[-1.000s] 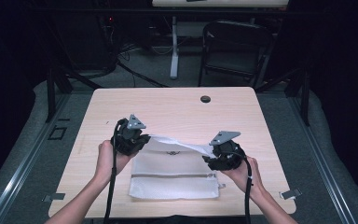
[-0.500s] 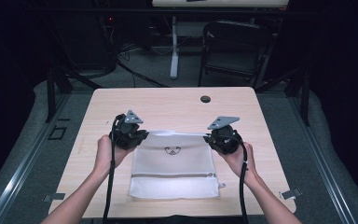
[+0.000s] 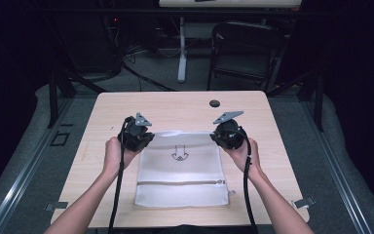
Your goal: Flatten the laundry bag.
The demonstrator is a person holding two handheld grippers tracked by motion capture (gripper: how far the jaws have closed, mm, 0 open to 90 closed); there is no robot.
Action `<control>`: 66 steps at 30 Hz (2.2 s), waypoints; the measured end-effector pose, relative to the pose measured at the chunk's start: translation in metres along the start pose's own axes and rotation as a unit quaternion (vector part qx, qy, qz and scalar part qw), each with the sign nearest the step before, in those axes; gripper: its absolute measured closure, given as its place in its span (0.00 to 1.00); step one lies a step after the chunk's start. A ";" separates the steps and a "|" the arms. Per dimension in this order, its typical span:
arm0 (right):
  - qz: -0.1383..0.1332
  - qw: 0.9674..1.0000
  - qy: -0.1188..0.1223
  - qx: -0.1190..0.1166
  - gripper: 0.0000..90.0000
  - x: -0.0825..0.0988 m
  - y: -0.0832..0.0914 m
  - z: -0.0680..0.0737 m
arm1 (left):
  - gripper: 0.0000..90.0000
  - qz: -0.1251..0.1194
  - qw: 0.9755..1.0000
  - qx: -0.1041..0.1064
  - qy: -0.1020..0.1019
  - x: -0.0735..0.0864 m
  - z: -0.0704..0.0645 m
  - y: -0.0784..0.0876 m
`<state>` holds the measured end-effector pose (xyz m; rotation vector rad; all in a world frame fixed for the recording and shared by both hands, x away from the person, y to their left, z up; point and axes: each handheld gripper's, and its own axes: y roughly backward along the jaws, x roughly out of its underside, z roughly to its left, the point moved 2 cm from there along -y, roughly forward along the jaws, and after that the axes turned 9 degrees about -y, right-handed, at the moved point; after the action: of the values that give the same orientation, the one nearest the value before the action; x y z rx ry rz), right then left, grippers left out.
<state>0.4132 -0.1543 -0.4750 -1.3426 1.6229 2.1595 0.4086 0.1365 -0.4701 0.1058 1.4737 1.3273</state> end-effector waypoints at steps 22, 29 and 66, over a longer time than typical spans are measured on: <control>0.022 0.999 -0.042 0.009 0.70 0.000 -0.034 -0.023 | 0.98 0.019 0.999 -0.031 0.026 0.000 0.017 -0.048; 0.015 0.998 -0.063 -0.003 0.47 0.003 -0.014 -0.025 | 0.98 0.024 0.998 -0.043 0.037 -0.001 0.024 -0.062; 0.076 0.992 -0.058 -0.082 0.30 0.058 -0.002 -0.003 | 0.00 -0.004 0.996 -0.016 0.086 0.008 0.022 -0.030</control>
<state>0.3814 -0.1778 -0.5174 -1.1399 1.5800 2.4579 0.4376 0.1450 -0.4924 -0.0356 1.5944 1.3805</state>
